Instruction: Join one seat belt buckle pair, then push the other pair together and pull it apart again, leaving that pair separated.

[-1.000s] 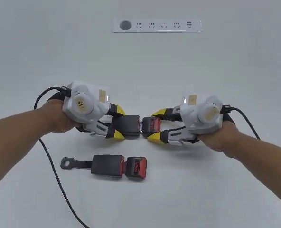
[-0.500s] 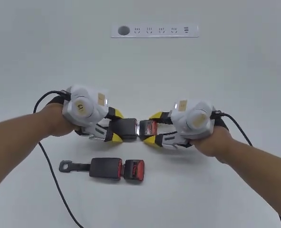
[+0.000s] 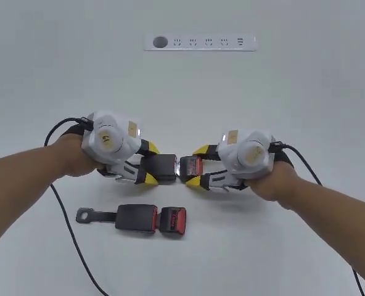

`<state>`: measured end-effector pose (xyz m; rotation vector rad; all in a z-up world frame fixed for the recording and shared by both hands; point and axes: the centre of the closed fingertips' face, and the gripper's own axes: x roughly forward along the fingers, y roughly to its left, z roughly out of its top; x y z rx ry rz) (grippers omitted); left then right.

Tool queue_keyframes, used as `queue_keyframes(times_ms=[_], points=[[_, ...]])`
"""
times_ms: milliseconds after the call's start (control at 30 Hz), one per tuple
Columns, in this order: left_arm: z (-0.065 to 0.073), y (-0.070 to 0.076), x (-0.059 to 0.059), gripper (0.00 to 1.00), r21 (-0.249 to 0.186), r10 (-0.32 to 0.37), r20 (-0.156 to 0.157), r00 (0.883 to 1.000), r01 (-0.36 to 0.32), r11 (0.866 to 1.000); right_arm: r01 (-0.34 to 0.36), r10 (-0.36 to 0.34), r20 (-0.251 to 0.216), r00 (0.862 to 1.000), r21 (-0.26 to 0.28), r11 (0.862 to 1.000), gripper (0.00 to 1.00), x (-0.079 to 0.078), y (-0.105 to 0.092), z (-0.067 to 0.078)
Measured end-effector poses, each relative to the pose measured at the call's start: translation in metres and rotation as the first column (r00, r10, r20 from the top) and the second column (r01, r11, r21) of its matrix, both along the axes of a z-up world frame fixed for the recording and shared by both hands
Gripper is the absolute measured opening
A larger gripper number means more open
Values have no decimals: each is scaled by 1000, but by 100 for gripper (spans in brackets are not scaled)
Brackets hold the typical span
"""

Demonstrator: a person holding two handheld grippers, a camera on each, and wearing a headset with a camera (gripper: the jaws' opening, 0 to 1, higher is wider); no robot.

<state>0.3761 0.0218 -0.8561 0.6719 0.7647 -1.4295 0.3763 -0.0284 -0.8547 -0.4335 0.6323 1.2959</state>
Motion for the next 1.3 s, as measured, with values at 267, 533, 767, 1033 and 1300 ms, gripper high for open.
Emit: queue_keyframes(times_ms=[267,533,767,1033,1300], points=[[1,2,-1,34,5,8,-1,1000,-8,1000,14,-14,11,1000,-5,1000,36,-1,-9,0],[0,5,-1,34,1,12,-3,1000,-12,1000,7,-7,9,1000,4,1000,36,-1,-17,0],[1,5,-2,34,3,3,-7,1000,-2,1000,1,-1,10,1000,13,1000,36,-2,-23,1],[3,4,-4,34,1,-6,-12,1000,6,1000,-3,3,4,1000,12,1000,36,-1,-39,0],[6,1,-7,35,0,1,-9,1000,-1,1000,24,-24,10,1000,5,1000,36,0,-63,-1]])
